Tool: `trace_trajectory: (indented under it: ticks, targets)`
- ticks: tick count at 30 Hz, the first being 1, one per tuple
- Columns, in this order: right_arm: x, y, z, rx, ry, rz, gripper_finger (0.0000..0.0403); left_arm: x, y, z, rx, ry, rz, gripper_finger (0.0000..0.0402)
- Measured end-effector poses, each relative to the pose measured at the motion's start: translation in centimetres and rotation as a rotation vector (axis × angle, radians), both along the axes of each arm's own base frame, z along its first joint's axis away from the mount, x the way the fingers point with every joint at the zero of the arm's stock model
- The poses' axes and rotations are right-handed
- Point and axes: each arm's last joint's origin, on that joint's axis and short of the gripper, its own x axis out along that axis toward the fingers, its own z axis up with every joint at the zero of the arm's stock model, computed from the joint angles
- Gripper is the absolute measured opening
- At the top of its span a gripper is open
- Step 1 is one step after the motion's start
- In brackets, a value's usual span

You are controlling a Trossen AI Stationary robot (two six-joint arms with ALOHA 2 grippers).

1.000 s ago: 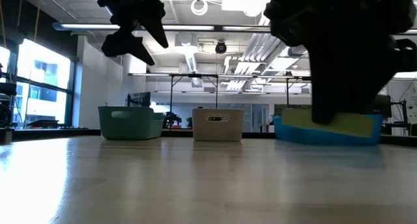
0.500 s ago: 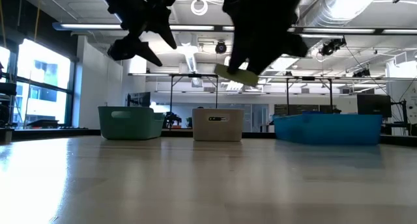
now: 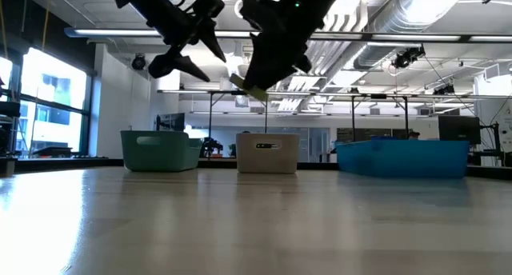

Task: Sort & place blocks by color
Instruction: Put the green block into the green bin

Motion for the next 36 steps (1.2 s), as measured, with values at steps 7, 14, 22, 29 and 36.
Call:
trace_trajectory:
  ticks: [7, 14, 22, 29, 36]
  targets:
    - [0.8, -3.9, 0.9, -0.145, -0.067, 0.060, 0.0096, -0.2, 1.2, 0.1, 0.034, -0.022, 0.026, 0.0232]
    - [0.9, -6.5, 1.2, -0.249, -0.061, 0.101, 0.0096, -0.1, 1.2, 0.1, 0.021, -0.028, 0.038, 0.0232]
    - [0.8, -7.3, 1.2, -0.344, -0.021, 0.188, 0.0096, 0.1, 0.8, 0.2, -0.055, -0.070, 0.098, 0.0232]
    - [1.1, -7.1, 1.6, -0.349, -0.070, 0.256, 0.0096, 0.8, 0.2, -0.2, -0.087, -0.081, 0.144, 0.0232]
    - [1.3, -7.0, 1.7, -0.334, -0.092, 0.277, 0.0096, 1.9, 0.2, -1.4, -0.098, -0.050, 0.162, 0.0232]
